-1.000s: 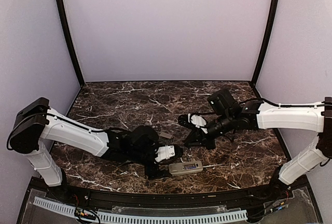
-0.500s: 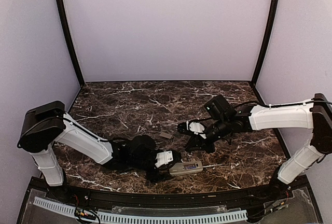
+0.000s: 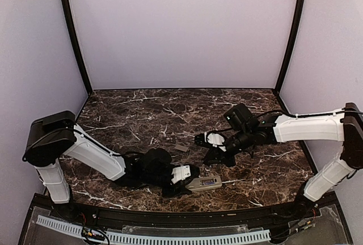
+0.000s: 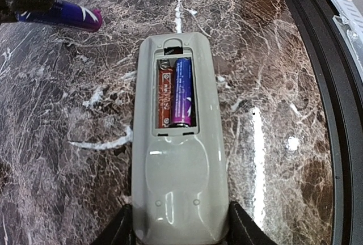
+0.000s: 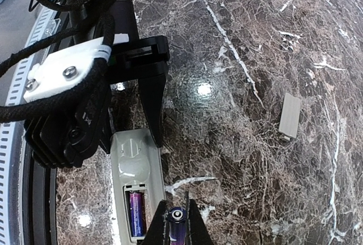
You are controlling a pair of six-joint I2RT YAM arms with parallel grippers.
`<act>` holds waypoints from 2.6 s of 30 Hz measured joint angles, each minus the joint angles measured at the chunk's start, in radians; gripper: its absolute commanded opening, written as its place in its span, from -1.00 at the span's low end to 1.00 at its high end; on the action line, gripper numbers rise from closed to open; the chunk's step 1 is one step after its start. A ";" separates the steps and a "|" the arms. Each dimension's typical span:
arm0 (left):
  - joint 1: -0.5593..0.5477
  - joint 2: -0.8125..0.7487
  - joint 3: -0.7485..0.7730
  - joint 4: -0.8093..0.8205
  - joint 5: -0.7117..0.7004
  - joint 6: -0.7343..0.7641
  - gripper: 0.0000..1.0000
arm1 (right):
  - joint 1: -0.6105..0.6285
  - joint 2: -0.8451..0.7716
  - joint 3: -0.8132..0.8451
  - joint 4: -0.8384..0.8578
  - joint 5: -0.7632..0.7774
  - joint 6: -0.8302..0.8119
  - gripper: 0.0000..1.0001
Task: Load the batteries into the remote control
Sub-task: Place the battery in the battery compartment.
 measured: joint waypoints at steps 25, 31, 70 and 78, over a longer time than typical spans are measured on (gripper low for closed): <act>0.033 -0.172 -0.071 -0.229 -0.062 0.108 -0.31 | 0.093 0.139 0.060 0.053 -0.067 -0.020 -1.00; 0.037 -0.171 -0.064 -0.240 -0.059 0.131 -0.31 | 0.095 0.189 0.066 0.089 -0.113 -0.006 -1.00; 0.066 -0.161 -0.027 -0.294 -0.029 0.164 -0.35 | 0.122 0.316 0.130 0.054 -0.092 -0.143 -1.00; 0.097 -0.161 -0.008 -0.342 -0.001 0.196 -0.35 | 0.126 0.348 0.177 0.019 -0.089 -0.160 -1.00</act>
